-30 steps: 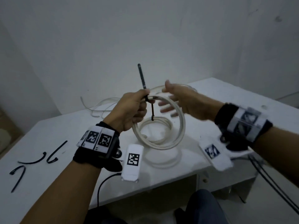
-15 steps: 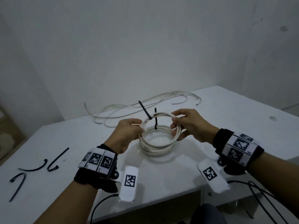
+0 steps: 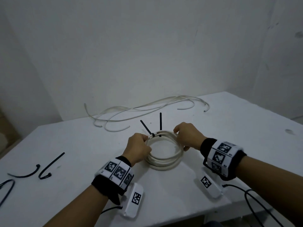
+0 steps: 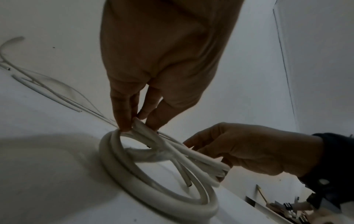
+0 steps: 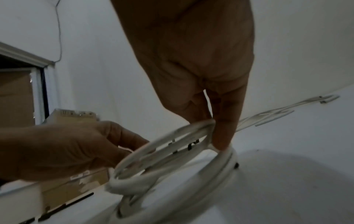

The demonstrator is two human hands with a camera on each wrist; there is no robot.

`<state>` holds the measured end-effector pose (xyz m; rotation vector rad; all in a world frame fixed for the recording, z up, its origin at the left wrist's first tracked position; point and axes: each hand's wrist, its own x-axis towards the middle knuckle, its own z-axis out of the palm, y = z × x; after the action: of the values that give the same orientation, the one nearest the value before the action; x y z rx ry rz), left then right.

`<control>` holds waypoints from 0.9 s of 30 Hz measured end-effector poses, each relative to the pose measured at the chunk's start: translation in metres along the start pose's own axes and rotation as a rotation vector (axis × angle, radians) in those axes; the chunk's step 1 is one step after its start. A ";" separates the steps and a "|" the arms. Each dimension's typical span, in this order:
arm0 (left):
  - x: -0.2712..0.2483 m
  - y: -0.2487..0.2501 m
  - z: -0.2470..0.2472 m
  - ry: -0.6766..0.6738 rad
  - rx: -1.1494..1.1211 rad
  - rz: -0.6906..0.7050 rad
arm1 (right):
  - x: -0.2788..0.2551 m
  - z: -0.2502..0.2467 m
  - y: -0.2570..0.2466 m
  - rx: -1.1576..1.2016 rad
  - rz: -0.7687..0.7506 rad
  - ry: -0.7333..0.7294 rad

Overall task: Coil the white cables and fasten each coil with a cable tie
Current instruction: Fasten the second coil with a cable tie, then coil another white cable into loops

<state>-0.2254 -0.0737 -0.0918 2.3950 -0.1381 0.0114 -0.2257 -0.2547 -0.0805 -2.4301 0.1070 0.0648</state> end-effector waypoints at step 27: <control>0.085 -0.020 -0.059 0.144 0.106 0.042 | 0.068 -0.047 -0.016 -0.112 -0.218 -0.036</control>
<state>-0.1375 -0.0273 -0.0577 2.4862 -0.1225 0.2155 -0.1555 -0.2769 -0.0400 -2.5356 -0.1821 0.0163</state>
